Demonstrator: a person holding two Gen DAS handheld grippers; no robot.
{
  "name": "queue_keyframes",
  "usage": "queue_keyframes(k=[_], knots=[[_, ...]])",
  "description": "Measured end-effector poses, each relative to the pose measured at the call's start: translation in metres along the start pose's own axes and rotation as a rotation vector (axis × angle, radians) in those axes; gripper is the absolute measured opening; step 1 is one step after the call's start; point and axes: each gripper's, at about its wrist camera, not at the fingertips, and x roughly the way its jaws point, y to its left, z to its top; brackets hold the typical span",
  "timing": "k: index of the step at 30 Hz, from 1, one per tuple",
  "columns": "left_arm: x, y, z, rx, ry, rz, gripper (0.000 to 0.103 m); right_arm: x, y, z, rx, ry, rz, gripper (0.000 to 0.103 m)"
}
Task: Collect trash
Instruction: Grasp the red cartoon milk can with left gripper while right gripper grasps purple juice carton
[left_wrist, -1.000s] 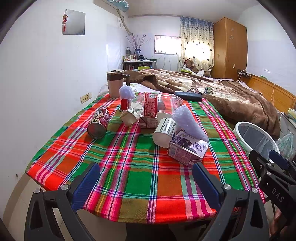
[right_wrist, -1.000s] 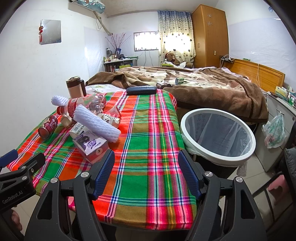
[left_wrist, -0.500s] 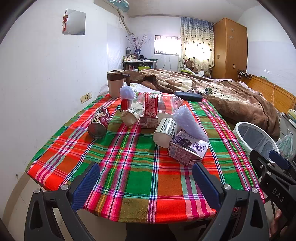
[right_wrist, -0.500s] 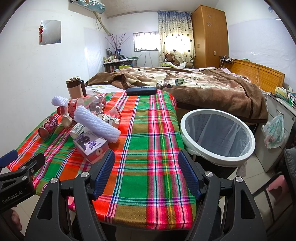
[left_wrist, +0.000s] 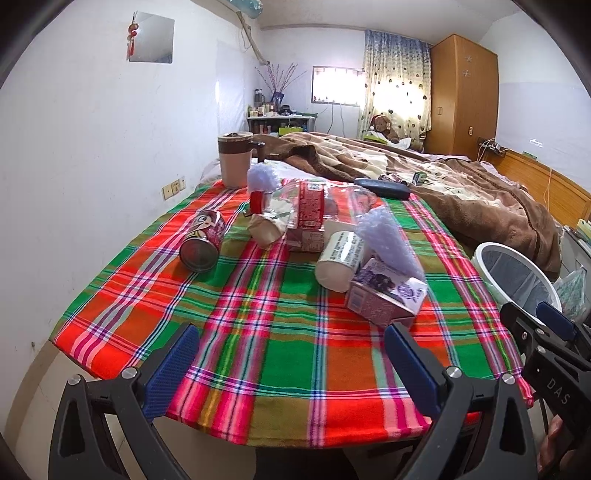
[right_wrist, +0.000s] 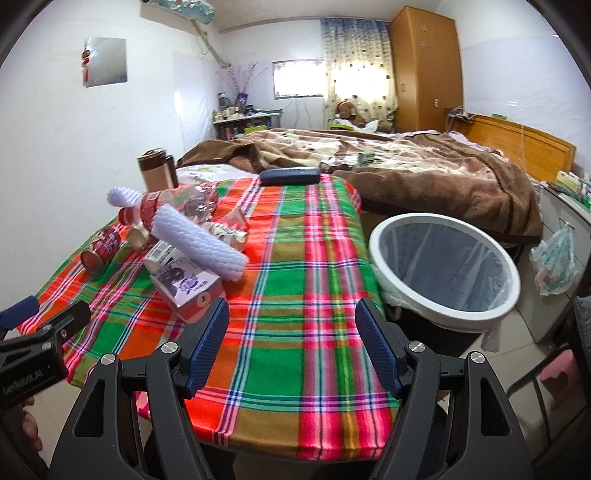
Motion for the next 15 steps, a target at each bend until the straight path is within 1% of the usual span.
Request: queue_keyframes(k=[4, 8, 11, 13, 15], knots=[[0.007, 0.013, 0.004, -0.020, 0.011, 0.015, 0.101, 0.011, 0.008, -0.001, -0.028, 0.027, 0.067, 0.072], [0.014, 0.023, 0.009, -0.018, 0.013, 0.038, 0.101, 0.018, 0.021, 0.001, -0.069, 0.021, 0.123, 0.072], [0.022, 0.032, 0.013, -0.021, 0.024, 0.042, 0.101, 0.030, 0.027, 0.006, -0.077, 0.043, 0.198, 0.072], [0.029, 0.041, 0.018, -0.024, 0.030, 0.047, 0.101, 0.039, 0.031, 0.008, -0.076, 0.060, 0.226, 0.072], [0.034, 0.053, 0.022, -0.031, 0.029, 0.048, 0.101, 0.047, 0.039, 0.010, -0.101, 0.059, 0.237, 0.072]])
